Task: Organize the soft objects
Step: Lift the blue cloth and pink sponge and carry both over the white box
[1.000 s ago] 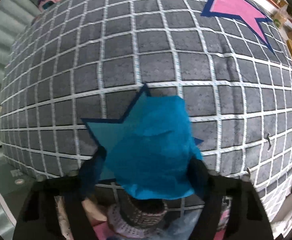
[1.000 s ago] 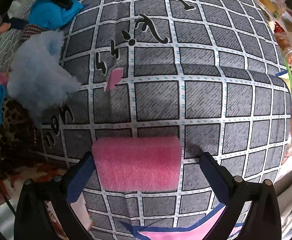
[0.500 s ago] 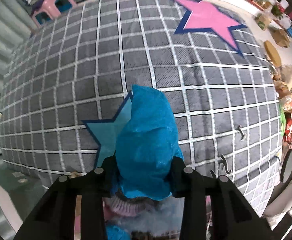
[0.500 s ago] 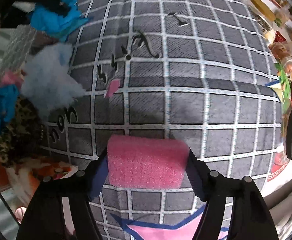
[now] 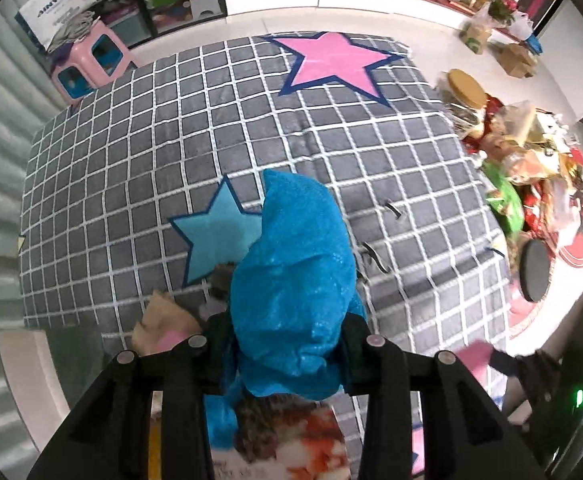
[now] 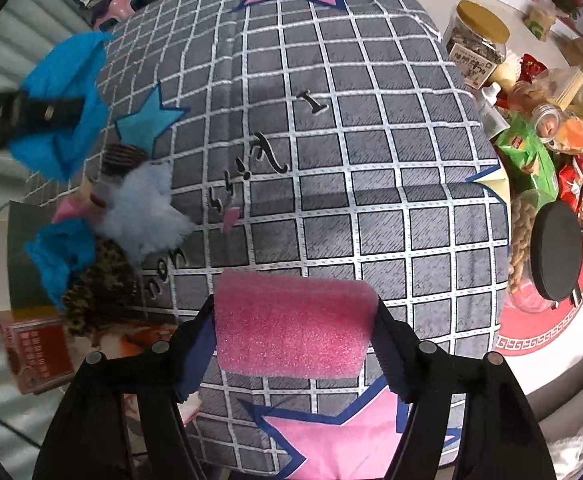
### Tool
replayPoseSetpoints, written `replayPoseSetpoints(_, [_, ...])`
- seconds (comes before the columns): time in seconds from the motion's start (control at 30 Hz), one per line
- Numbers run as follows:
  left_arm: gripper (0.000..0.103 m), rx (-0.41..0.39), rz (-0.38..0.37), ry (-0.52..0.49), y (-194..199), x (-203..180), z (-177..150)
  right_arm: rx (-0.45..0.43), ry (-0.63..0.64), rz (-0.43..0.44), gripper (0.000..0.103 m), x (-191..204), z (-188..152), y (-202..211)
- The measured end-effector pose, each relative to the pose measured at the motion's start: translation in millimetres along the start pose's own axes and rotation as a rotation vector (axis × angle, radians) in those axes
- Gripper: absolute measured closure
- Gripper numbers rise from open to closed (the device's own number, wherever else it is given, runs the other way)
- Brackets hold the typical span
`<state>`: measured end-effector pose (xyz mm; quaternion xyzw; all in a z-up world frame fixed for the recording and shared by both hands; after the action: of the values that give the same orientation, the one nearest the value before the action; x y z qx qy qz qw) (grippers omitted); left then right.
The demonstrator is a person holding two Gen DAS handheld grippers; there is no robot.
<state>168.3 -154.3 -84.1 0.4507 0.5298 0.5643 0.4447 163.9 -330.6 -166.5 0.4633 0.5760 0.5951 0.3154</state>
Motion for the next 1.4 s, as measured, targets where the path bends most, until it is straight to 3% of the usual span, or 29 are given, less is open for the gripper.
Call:
replayPoseSetpoints(0.27, [0.062, -0.012, -0.031, -0.013, 25.7, 3.0, -64.9, -0.018, 0.014, 0.028, 0.031, 1.3, -11.4, 30.0])
replayPoseSetpoints(0.53, [0.062, -0.006, -0.016, -0.027, 30.8, 6.5, -120.5, -0.025, 0.051, 0.044, 0.031, 25.0, -32.6, 31.9])
replayPoseSetpoints(1.0, [0.062, -0.004, -0.068, -0.246, 26.6, 3.4, -194.3, -0.044, -0.048, 0.023, 0.031, 55.7, -94.4, 25.8])
replayPoseSetpoints(1.2, [0.062, -0.020, -0.077, -0.301, 31.1, 18.9, -227.3, -0.036, -0.063, 0.009, 0.031, 78.1, -125.6, 20.3])
replayPoseSetpoints(1.4, [0.062, -0.093, -0.071, -0.267, 42.3, 52.3, -258.3, -0.032, -0.030, -0.007, 0.031, 111.2, -143.5, 16.0])
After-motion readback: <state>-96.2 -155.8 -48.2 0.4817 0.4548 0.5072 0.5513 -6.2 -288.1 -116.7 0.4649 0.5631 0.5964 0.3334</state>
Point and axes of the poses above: each gripper's, at about its wrist camera, not at the fingertips, and y roughly against the way its jaws point, x to its left, z to its top, the point moved 1 cm from there along -y, roughly the way its jaws point, and after that the axes turned 15 degrees about x, right-handed, at the moved point
